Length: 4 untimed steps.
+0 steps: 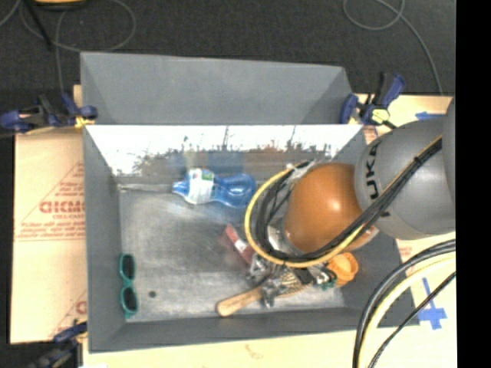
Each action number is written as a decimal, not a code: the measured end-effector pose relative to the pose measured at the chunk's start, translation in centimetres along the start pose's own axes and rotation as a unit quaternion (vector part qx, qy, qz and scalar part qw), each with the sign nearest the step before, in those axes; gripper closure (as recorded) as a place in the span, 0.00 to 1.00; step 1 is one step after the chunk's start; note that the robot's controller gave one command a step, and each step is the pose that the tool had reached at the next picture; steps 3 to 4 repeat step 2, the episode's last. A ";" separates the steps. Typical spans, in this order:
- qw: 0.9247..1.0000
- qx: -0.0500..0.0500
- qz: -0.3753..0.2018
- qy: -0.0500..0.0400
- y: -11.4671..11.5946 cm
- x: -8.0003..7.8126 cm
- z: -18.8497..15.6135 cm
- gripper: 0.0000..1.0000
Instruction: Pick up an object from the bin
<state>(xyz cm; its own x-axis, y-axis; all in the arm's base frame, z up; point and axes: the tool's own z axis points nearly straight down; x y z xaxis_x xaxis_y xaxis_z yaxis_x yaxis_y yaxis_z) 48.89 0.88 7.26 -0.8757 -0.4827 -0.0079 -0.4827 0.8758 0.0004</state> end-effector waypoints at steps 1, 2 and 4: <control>1.000 0.000 0.021 0.003 -1.2 0.1 -14.0 1.00; 1.000 0.000 0.022 0.003 -1.2 0.1 -14.0 1.00; 1.000 0.000 0.022 0.003 -1.2 0.1 -14.0 1.00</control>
Offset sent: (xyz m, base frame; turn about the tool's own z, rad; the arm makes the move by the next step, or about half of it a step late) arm 0.0000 0.0000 0.0000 0.0000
